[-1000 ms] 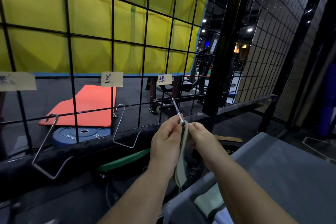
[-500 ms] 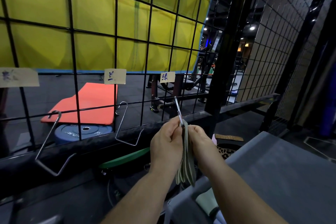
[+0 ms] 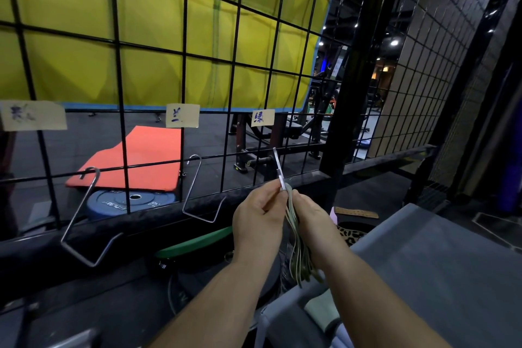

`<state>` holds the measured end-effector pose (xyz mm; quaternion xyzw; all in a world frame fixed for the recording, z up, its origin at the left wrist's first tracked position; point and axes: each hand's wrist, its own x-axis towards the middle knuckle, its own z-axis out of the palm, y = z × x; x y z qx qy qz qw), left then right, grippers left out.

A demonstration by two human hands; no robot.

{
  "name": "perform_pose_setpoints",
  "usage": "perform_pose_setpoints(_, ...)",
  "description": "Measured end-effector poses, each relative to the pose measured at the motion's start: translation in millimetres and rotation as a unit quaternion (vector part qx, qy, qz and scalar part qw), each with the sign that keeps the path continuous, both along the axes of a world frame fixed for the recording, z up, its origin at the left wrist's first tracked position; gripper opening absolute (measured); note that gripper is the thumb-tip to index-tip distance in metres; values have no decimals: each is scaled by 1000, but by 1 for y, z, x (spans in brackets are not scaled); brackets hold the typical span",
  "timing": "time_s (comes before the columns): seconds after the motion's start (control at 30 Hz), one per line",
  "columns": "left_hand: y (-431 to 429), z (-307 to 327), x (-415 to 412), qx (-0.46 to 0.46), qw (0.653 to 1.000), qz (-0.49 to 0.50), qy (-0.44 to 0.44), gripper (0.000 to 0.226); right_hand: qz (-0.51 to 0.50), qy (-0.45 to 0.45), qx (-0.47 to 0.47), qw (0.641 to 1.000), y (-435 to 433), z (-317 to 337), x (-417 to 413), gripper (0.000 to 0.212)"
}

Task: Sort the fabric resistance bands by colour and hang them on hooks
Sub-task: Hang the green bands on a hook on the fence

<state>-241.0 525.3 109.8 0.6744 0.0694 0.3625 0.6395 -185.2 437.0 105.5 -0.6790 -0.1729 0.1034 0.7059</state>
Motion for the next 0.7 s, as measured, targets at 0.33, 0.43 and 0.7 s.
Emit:
perform_pose_setpoints(0.33,-3,-4,1,-53,998,1,-37,32,9,-35,-76,996,-4,11,4,37)
perform_pose_setpoints(0.43,-5,-5,2,-72,996,4,-43,29,13,-39,-65,997,-3,11,0,45)
perform_pose_setpoints(0.7,-5,-5,5,-64,997,7,-41,16,-2,-42,-107,993,-4,9,1,30)
